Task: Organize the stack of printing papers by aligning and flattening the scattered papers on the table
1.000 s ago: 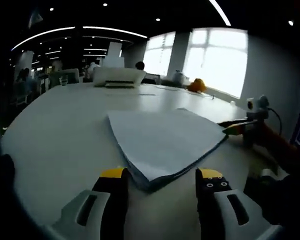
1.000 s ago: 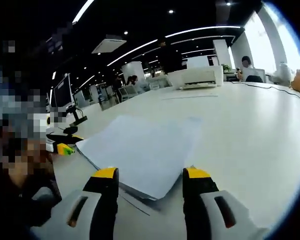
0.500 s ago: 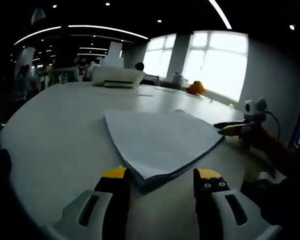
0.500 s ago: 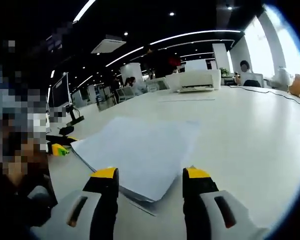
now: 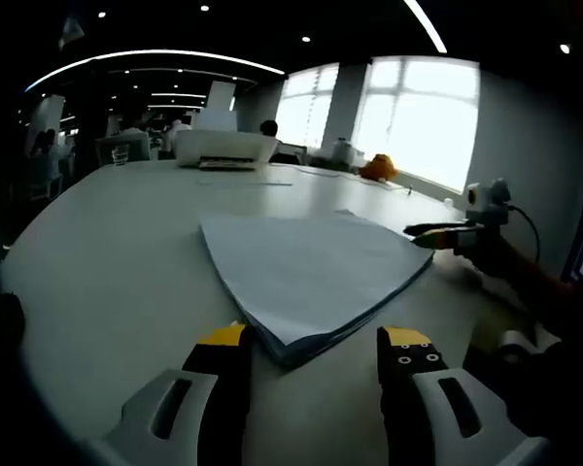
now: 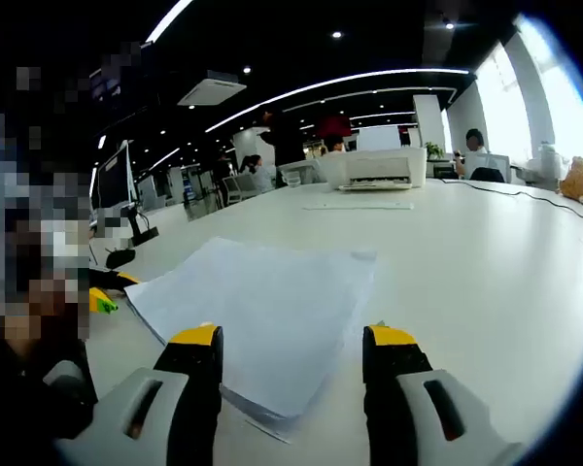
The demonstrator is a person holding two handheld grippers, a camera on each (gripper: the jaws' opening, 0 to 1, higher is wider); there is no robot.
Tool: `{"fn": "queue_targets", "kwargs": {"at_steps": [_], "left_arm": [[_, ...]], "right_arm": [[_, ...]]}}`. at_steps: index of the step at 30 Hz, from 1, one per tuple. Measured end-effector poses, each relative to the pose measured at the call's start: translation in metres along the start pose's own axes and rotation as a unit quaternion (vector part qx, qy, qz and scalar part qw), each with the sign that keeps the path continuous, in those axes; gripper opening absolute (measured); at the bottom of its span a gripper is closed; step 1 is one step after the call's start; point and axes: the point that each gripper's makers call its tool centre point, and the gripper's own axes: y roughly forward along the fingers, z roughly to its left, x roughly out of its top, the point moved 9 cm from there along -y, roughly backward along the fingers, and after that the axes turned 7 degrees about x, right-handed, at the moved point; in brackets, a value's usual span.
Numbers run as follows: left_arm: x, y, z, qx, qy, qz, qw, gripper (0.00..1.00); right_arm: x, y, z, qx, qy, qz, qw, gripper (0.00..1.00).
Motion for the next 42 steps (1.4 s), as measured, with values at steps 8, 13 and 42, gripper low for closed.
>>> {"fn": "queue_targets", "kwargs": {"at_steps": [8, 13, 42], "left_arm": [[0.018, -0.009, 0.008, 0.050, 0.053, -0.023, 0.9971, 0.68], [0.027, -0.011, 0.006, 0.063, 0.075, -0.038, 0.9944, 0.79], [0.053, -0.080, -0.001, 0.097, 0.105, -0.090, 0.9856, 0.97]], "right_arm": [[0.014, -0.010, -0.003, -0.016, -0.019, -0.019, 0.9995, 0.71], [0.021, -0.016, 0.000, -0.020, -0.026, -0.027, 0.9991, 0.80], [0.044, -0.105, 0.026, -0.021, -0.057, -0.035, 0.9976, 0.90]]}}
